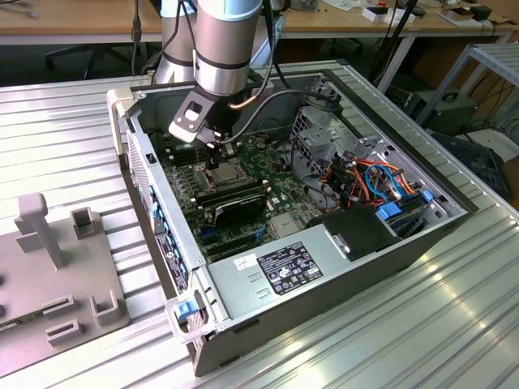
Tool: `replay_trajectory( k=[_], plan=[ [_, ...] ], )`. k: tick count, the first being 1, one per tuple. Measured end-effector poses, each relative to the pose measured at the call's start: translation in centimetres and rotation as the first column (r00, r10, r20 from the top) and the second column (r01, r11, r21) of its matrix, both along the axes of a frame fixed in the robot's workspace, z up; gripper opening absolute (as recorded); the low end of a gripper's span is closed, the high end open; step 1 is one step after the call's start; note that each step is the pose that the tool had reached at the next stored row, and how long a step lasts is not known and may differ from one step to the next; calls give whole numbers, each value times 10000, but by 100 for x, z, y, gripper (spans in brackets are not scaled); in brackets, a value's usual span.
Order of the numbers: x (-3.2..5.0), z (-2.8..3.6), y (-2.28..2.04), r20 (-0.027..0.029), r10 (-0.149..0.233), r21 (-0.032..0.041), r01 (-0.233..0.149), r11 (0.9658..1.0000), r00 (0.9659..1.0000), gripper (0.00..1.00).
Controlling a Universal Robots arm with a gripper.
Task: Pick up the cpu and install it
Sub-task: 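Close the cpu cover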
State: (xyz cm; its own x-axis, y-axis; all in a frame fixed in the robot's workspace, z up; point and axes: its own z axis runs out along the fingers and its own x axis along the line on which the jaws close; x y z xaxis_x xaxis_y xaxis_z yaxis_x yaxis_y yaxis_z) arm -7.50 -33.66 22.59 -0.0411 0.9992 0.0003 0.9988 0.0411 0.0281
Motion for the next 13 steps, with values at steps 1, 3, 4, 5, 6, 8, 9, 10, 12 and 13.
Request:
replay_trajectory(
  k=[1, 3, 4, 5, 6, 8, 9, 10, 12, 13],
  plan=[
    [0, -8, 6, -1, 0, -1, 0, 10000, 10000, 11],
    [-3, -31, 26, 0, 0, 0, 0, 10000, 10000, 11],
    [-5, -40, 34, 2, 0, 3, 0, 10000, 10000, 11],
    [-5, -45, 34, 0, 1, -1, -1, 10000, 10000, 11],
    [-5, -50, 34, -1, 3, -11, -3, 10000, 10000, 11],
    [-6, -59, 34, -1, 1, -30, -1, 10000, 10000, 11],
    [-6, -63, 33, -1, 1, -43, -1, 10000, 10000, 11],
    [-6, -66, 32, 0, 1, -50, -1, 10000, 10000, 11],
    [-6, -71, 13, 0, 0, -63, 0, 10000, 10000, 11],
    [-6, -73, 5, 0, 0, -69, 0, 10000, 10000, 11]
  ],
)
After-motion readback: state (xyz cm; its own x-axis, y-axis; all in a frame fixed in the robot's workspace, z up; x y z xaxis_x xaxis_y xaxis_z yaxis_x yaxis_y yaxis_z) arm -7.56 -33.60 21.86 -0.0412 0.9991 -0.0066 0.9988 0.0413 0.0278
